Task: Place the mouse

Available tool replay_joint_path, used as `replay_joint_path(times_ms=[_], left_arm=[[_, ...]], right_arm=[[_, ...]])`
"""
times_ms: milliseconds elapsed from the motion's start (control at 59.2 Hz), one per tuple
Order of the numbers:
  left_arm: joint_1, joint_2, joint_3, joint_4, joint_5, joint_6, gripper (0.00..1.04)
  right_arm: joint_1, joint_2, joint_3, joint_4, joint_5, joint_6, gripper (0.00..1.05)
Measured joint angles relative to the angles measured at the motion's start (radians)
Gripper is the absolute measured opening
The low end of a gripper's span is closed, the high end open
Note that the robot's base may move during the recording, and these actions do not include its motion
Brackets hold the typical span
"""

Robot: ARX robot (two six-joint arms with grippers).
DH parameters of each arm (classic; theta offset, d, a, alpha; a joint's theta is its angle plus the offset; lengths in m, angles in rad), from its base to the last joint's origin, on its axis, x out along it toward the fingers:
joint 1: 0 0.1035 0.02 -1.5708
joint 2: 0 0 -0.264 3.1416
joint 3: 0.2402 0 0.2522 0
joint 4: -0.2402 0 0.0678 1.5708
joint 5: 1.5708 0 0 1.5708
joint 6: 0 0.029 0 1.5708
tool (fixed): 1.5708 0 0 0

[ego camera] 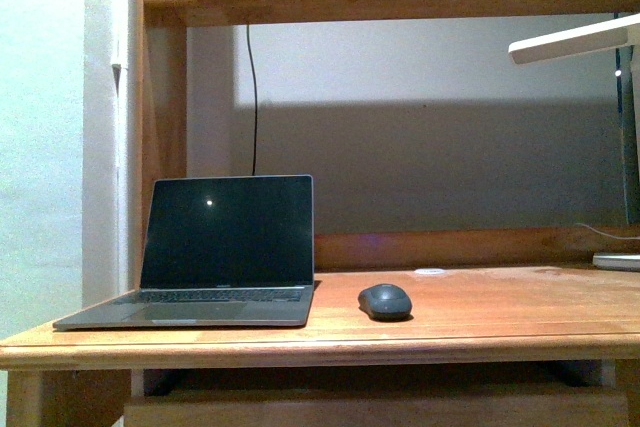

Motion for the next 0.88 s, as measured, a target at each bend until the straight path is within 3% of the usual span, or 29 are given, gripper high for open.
replay_joint_path(times_ms=[456,878], left_arm=[[0.000,0.000,0.000,0.000,0.000,0.000,0.97],[0.000,0.000,0.000,0.000,0.000,0.000,0.97]], right_arm=[[0.000,0.000,0.000,0.000,0.000,0.000,0.99],[0.000,0.000,0.000,0.000,0.000,0.000,0.97]])
